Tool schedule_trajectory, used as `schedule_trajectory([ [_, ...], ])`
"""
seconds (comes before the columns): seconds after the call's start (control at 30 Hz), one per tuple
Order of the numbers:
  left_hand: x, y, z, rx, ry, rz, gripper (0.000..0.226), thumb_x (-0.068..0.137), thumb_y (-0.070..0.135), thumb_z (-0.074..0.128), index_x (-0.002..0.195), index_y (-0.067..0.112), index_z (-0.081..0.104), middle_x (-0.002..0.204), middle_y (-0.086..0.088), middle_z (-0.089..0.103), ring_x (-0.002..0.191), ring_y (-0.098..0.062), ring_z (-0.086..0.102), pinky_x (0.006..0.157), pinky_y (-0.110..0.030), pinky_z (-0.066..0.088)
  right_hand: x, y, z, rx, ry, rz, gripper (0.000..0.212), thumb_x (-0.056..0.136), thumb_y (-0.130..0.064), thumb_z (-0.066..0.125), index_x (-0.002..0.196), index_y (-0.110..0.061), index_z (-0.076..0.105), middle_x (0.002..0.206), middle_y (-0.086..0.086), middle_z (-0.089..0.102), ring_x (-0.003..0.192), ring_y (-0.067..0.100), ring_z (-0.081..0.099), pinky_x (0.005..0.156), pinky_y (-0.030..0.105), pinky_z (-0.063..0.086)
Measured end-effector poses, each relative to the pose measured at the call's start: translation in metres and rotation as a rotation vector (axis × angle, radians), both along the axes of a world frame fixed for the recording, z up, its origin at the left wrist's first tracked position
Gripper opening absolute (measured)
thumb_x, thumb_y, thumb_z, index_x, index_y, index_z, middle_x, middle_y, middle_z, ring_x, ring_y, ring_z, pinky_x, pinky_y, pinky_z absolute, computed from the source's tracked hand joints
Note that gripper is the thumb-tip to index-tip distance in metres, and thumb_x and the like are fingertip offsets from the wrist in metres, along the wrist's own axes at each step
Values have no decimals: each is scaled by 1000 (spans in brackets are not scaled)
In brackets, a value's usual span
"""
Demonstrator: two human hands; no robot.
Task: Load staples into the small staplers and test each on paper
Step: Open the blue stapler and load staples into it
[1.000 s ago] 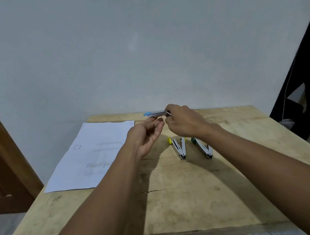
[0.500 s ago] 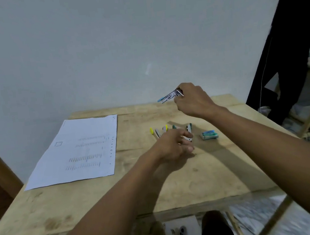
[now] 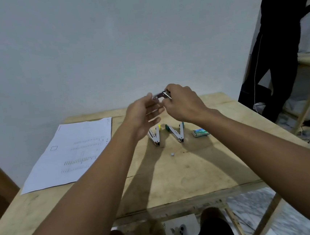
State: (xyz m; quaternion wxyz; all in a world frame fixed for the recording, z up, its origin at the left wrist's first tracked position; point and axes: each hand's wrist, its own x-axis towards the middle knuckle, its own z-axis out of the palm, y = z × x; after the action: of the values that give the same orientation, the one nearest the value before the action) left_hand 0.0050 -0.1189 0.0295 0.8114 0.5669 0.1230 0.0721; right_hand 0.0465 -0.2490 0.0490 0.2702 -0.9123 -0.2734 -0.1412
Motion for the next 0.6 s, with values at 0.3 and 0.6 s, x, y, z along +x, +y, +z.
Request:
schedule_trajectory([
  [0.3,-12,25,20,-76,-213,208,7,95,18,60,98,12,62,91,-4,67,83,-17,68,80,-35,54,-20,21,-4,112,340,119,30,79,-29,73,80,1,70,76,15,74,66,26,69,67,36,57],
  [0.6,-40,37,-3,1168,-149,-79,11,81,12,74,91,16,76,70,0,70,62,-6,61,68,-25,47,-30,1,-45,-430,347,180,19,68,-12,80,83,-18,72,83,1,71,78,18,66,75,35,59],
])
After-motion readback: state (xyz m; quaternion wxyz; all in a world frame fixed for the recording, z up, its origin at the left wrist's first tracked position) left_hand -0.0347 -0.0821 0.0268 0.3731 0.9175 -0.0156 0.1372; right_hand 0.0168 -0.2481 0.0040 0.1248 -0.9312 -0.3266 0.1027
